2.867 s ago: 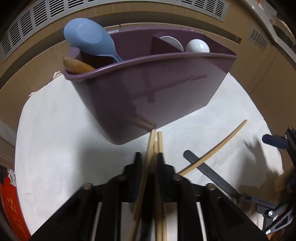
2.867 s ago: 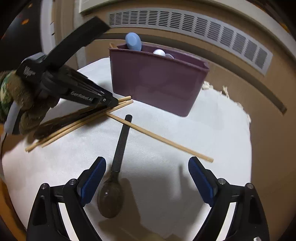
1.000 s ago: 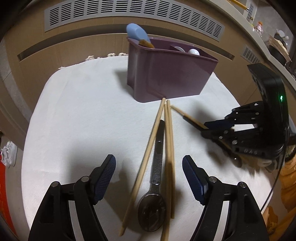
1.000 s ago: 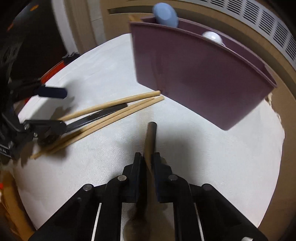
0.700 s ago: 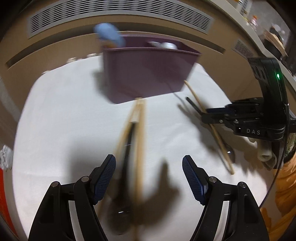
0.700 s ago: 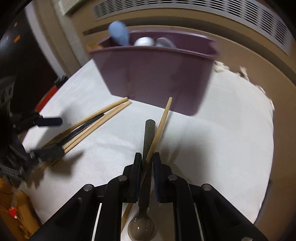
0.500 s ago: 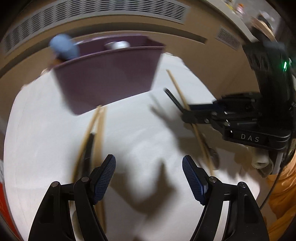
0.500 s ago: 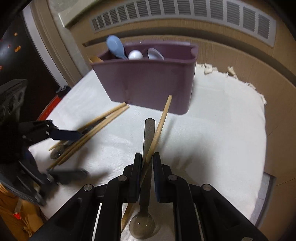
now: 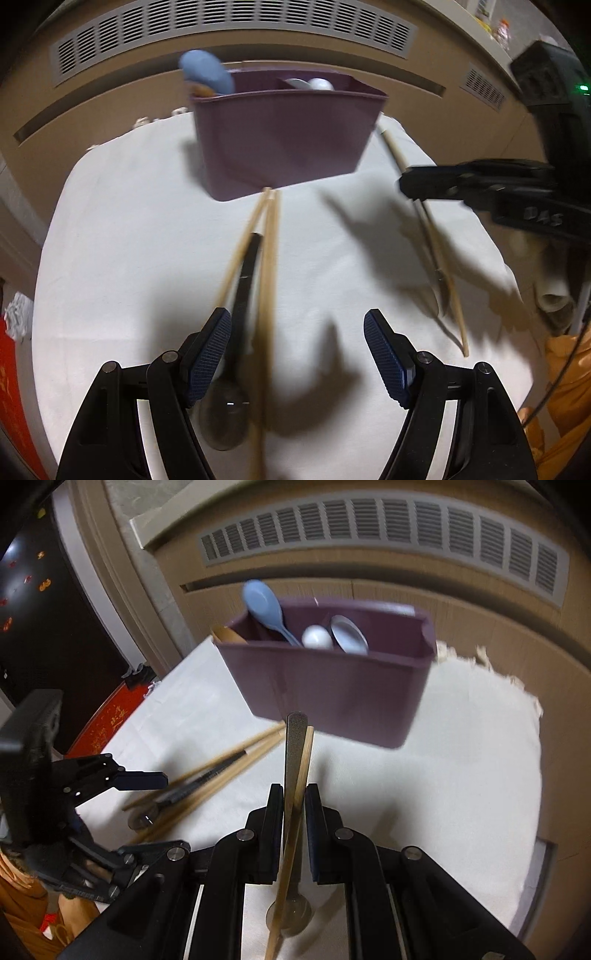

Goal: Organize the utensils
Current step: 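Close the right tool on the metal spoon handle while the left tool grasps a chopstick, then lift the chopstick and metal spoon with both tools over the caddy, then open both tools to drop the chopstick and metal spoon into the caddy, then grasp a chopstick with the left tool while the right tool grasps another chopstick, then lift both chopsticks upright with both tools over the caddy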

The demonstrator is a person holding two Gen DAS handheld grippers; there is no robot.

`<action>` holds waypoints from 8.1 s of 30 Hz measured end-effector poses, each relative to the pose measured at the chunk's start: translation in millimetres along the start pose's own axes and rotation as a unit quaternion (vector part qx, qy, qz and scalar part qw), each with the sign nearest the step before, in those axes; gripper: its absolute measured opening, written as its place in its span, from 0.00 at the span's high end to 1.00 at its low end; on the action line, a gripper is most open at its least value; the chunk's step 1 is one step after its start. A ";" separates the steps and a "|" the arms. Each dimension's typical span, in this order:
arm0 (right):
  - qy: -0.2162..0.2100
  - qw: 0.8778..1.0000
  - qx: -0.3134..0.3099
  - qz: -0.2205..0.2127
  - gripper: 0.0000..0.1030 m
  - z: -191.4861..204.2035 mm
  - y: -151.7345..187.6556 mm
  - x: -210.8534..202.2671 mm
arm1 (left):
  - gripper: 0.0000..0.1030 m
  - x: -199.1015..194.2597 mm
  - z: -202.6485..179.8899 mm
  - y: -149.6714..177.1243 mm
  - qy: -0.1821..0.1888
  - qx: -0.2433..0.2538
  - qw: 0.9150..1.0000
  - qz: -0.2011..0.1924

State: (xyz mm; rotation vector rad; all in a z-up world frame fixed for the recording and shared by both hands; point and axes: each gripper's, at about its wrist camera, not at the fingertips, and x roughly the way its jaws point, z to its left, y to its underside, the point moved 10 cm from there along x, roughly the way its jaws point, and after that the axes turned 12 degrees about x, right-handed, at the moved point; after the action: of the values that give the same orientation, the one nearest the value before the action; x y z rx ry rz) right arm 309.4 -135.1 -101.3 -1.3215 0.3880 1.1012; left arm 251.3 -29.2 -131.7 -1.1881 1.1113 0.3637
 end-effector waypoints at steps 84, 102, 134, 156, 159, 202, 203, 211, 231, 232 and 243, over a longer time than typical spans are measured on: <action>0.059 0.975 -0.019 -0.213 0.89 35.8 -55.0 -147.6 | 0.94 -177.0 -8.7 -146.9 -0.041 0.018 0.967 -0.252; 0.033 0.925 -0.020 -0.377 0.89 29.0 -208.7 -200.0 | 0.94 -214.6 65.2 -283.2 -0.073 -0.019 0.936 -0.344; 0.121 0.954 -0.074 -0.263 0.89 -39.5 -173.8 15.8 | 0.94 -31.8 107.9 -230.7 -0.053 -0.047 0.964 -0.256; 0.118 0.984 -0.059 -0.115 0.49 -20.7 -32.1 -18.7 | 0.71 -44.1 90.4 -138.3 -0.069 -0.043 0.981 -0.175; 0.104 0.991 -0.040 -0.075 0.55 -18.2 -8.6 -6.5 | 0.71 -44.1 91.1 -114.5 -0.064 -0.047 0.984 -0.161; 0.057 0.998 -0.001 -0.003 0.94 -18.9 50.6 0.9 | 0.74 81.6 20.4 -58.9 -0.023 0.030 0.998 0.041; 0.053 0.999 -0.006 -0.004 0.94 -17.6 50.2 0.5 | 0.74 82.3 21.0 -59.7 -0.023 0.031 0.998 0.040; 0.010 0.997 -0.070 0.024 0.76 1.9 51.6 11.0 | 0.94 63.2 17.9 -47.3 -0.032 0.032 0.999 0.020; 0.068 0.994 -0.058 0.069 0.94 -15.1 43.3 40.8 | 0.93 60.8 1.4 -19.0 -0.013 0.042 0.997 0.069; 0.065 0.994 -0.054 0.066 0.94 -15.8 44.8 38.5 | 0.93 61.5 1.5 -19.3 -0.012 0.040 0.997 0.071; 0.038 0.999 -0.005 -0.013 0.93 -12.4 40.1 -13.9 | 0.94 38.1 -5.0 -31.3 0.006 -0.018 1.000 -0.002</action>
State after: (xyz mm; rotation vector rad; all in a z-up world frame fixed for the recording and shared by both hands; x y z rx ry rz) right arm 274.6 -157.4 -116.9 -1.3766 0.4204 1.0356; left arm 289.5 -57.4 -146.0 -1.2259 1.1164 0.3743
